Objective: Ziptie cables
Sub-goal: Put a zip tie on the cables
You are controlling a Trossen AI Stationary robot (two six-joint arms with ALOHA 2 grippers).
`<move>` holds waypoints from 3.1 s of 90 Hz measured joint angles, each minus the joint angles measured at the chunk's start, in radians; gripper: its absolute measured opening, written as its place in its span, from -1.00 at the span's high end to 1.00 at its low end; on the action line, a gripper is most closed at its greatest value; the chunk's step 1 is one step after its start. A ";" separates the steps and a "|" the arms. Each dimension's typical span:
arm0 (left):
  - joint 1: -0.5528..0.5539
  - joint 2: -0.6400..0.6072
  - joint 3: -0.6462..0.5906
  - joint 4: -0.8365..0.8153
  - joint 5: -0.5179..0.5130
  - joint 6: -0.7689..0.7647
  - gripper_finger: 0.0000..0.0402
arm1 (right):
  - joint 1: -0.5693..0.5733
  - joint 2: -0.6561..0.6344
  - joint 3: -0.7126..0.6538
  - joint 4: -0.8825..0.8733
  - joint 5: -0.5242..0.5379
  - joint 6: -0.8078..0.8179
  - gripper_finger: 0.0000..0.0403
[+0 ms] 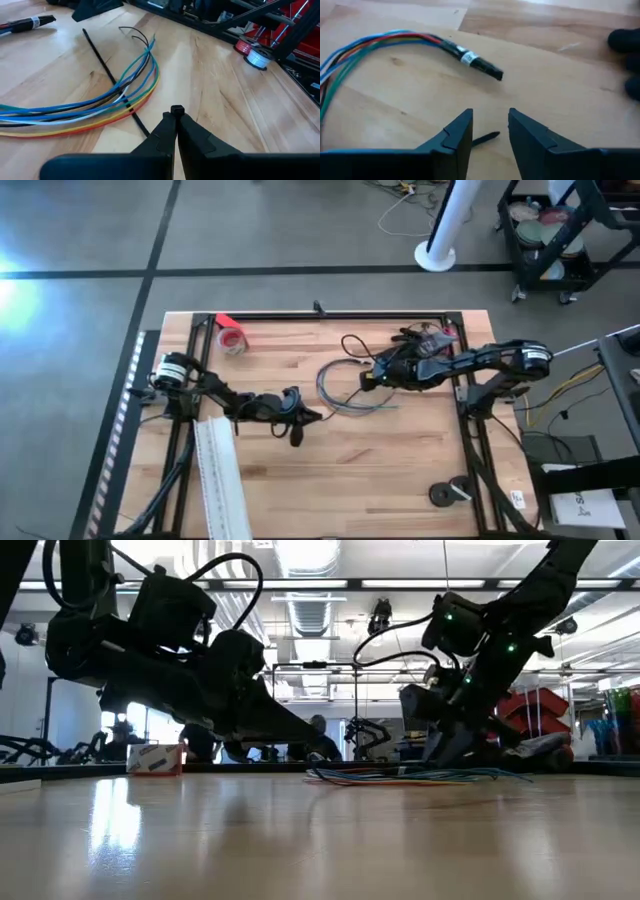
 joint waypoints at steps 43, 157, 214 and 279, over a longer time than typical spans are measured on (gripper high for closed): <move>0.000 0.000 -0.001 -0.007 0.015 -0.023 1.00 | 0.000 0.000 0.010 0.007 -0.058 0.002 0.63; -0.003 0.000 0.072 -0.070 0.005 -0.193 1.00 | 0.000 0.000 0.010 0.007 -0.056 0.003 0.57; -0.008 0.000 0.070 -0.110 0.009 -0.098 1.00 | 0.000 0.000 0.010 0.030 -0.056 0.072 0.77; -0.031 0.000 0.070 -0.117 -0.035 -0.086 1.00 | 0.005 0.002 0.008 -0.206 0.075 -0.130 0.80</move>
